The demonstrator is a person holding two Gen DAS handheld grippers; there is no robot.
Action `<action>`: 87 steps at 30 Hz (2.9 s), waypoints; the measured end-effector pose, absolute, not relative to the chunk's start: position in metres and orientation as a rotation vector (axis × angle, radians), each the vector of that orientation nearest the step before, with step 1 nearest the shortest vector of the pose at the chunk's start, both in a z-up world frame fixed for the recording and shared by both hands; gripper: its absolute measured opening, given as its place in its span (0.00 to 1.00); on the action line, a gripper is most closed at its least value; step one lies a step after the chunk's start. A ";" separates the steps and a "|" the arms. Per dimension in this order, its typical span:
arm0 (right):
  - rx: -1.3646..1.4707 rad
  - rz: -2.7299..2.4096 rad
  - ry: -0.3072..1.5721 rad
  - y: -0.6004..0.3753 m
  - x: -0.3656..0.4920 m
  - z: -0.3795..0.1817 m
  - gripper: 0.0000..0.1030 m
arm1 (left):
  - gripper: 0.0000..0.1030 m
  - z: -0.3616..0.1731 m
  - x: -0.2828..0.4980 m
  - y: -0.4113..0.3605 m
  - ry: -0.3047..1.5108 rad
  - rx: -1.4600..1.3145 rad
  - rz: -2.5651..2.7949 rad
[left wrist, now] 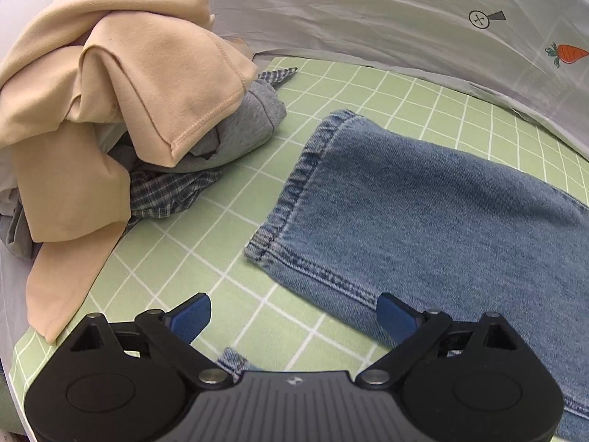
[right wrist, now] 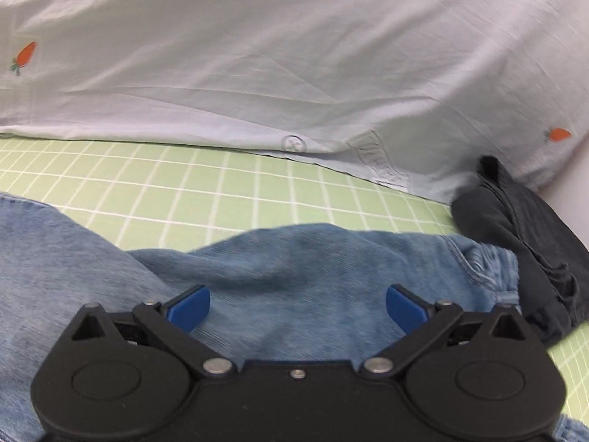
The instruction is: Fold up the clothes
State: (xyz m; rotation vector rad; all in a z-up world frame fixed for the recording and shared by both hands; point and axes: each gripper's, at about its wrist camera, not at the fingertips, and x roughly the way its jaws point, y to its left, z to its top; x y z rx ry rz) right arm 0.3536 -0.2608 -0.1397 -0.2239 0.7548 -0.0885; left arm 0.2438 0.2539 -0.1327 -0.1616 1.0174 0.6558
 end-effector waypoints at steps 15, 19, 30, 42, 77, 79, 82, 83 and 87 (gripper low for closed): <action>-0.099 -0.114 0.822 -0.262 0.426 -0.163 1.00 | 1.00 -0.148 0.253 0.274 1.035 -0.195 0.712; -0.145 -0.193 0.808 -0.265 0.454 -0.167 1.00 | 1.00 -0.149 0.243 0.276 1.045 -0.207 0.719; -0.115 -0.180 0.813 -0.279 0.442 -0.157 1.00 | 1.00 -0.147 0.216 0.276 1.064 -0.223 0.751; -0.088 -0.233 0.704 -0.282 0.298 -0.107 1.00 | 0.93 -0.135 0.199 0.273 1.049 -0.158 0.742; 0.232 -0.458 0.950 -0.415 0.081 -0.162 1.00 | 0.94 -0.128 0.032 0.152 1.062 -0.227 0.673; 0.238 -0.469 0.937 -0.408 0.079 -0.162 1.00 | 0.94 -0.126 0.023 0.171 1.056 -0.229 0.728; 0.279 -0.502 0.929 -0.405 0.075 -0.163 1.00 | 0.94 -0.127 0.010 0.199 1.068 -0.240 0.789; 0.294 -0.513 0.925 -0.405 0.074 -0.163 1.00 | 0.94 -0.129 0.006 0.207 1.072 -0.251 0.800; 0.302 -0.557 0.914 -0.400 0.074 -0.163 1.00 | 0.93 -0.135 -0.003 0.228 1.071 -0.310 0.798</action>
